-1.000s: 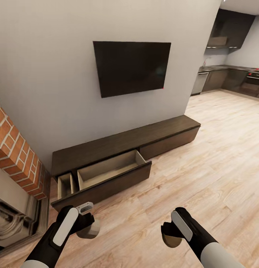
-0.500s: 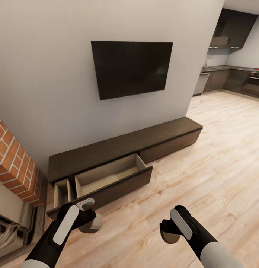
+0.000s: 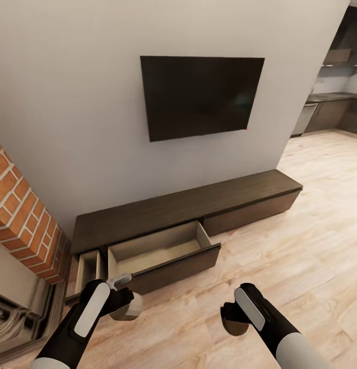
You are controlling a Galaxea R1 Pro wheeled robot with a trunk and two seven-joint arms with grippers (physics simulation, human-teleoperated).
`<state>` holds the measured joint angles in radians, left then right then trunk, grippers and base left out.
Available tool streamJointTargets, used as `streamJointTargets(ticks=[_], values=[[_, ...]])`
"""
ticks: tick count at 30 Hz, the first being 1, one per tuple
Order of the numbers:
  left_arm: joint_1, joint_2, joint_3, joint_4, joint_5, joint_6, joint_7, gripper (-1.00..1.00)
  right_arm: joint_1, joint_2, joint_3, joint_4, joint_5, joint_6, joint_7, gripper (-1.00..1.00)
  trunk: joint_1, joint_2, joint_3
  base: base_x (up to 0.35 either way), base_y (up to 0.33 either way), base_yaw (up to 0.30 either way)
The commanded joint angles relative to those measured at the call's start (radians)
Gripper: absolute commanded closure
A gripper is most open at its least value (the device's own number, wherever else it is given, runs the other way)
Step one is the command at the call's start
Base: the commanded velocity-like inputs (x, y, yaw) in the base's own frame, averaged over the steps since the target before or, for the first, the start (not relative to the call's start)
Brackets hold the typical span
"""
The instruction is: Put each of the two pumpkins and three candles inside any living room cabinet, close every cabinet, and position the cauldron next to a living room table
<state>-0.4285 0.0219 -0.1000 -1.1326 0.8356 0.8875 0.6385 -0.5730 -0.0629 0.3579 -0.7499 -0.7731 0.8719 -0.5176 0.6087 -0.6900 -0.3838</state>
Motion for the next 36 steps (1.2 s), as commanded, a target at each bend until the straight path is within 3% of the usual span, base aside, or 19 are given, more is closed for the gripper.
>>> streamJointTargets(ticks=[1, 13, 18, 28, 36], values=[[-0.001, 0.0, -0.003, -0.001, 0.01, 0.001, 0.01, 1.0, -0.001, -0.002, 0.005, -0.002, -0.011, 0.001, -0.01, 1.0, 0.001, -0.001, -0.001, 0.273, -0.189, 0.273], [-0.001, -0.003, -0.003, -0.001, 0.01, 0.001, 0.01, 1.0, -0.001, -0.002, 0.007, -0.002, -0.01, 0.001, -0.01, 1.0, 0.001, -0.001, -0.002, 0.276, -0.189, 0.267], [-0.001, -0.004, -0.002, -0.001, 0.008, 0.0, 0.01, 1.0, -0.001, -0.002, 0.007, -0.002, -0.011, 0.0, -0.01, 1.0, 0.001, -0.001, -0.003, 0.297, -0.147, 0.066], [-0.001, -0.003, -0.001, -0.001, 0.01, 0.001, 0.01, 1.0, -0.001, -0.002, 0.004, -0.002, -0.02, 0.0, -0.003, 1.0, 0.001, -0.001, -0.003, 0.304, -0.008, 0.009], [-0.001, -0.003, -0.001, -0.001, 0.009, 0.001, 0.01, 1.0, -0.001, -0.002, 0.008, -0.002, -0.011, 0.001, -0.008, 1.0, 0.001, -0.001, -0.003, 0.235, 0.0, 0.228]])
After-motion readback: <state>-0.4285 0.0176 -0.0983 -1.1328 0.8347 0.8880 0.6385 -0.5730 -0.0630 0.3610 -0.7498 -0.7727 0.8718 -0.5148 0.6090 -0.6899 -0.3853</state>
